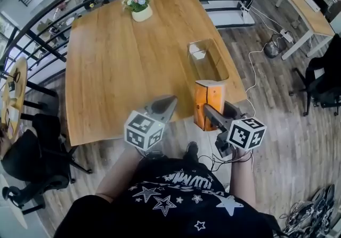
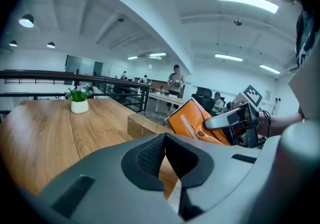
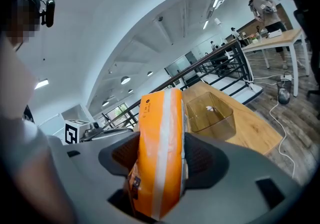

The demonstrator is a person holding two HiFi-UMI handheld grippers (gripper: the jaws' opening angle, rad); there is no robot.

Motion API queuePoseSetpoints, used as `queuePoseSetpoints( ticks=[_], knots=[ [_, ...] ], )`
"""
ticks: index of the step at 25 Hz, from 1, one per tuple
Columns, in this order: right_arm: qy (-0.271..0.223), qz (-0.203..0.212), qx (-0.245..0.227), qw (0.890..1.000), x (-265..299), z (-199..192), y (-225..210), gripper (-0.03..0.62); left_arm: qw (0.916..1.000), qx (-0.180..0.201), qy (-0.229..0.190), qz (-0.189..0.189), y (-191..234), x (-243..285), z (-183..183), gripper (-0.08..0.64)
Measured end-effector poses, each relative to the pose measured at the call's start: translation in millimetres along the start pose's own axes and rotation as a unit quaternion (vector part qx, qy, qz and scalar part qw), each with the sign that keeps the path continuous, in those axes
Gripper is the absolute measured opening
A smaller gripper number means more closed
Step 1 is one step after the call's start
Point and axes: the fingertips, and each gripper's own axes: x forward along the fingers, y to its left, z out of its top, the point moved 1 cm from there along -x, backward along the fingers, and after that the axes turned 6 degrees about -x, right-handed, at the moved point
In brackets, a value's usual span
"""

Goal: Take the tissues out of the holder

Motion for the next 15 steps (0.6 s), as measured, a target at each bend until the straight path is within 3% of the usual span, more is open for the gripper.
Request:
queuePoseSetpoints(
  ticks=[15],
  knots=[
    [-0.018,-0.051,-0.005,0.999,14,-5,41,0.272,0.9993,0.006,-0.012,-0.035,35,-36,0,0.014]
  ],
)
